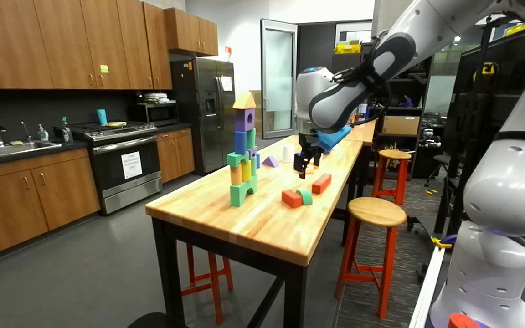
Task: Put the blue block on the orange block
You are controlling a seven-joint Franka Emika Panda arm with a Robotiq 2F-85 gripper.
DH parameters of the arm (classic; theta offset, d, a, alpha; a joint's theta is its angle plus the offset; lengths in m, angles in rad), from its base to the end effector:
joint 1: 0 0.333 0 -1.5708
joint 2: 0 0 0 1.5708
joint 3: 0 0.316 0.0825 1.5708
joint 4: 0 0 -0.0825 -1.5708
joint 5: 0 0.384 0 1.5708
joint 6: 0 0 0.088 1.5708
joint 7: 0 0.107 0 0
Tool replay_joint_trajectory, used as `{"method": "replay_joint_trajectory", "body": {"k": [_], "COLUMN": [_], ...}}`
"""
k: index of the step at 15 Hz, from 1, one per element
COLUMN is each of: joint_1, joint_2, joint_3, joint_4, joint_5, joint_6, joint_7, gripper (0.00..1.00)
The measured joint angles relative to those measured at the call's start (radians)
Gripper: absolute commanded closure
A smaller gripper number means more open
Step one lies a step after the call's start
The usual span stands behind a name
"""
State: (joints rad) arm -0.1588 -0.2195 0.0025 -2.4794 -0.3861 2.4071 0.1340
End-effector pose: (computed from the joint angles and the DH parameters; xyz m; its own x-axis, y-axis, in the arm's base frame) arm 0.4576 -0.0745 0.3863 0.9898 -0.0009 0.1423 -0.0403 -0.9607 0.2746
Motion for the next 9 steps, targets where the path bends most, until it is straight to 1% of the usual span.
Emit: {"method": "replay_joint_trajectory", "body": {"k": [2,4,6,9], "joint_1": [-0.044,-0.07,-0.075,-0.069], "joint_2": [0.061,0.115,0.163,0.228], "joint_3": [-0.017,-0.041,-0.066,-0.092], "joint_4": [0.03,0.079,0.138,0.224], "joint_5": [-0.111,-0.204,-0.271,-0.325], "joint_6": [0.049,0.073,0.078,0.08], "joint_7": [0.086,0.159,0.214,0.272], "gripper": [0.0,0.0,0.0,0.0]}}
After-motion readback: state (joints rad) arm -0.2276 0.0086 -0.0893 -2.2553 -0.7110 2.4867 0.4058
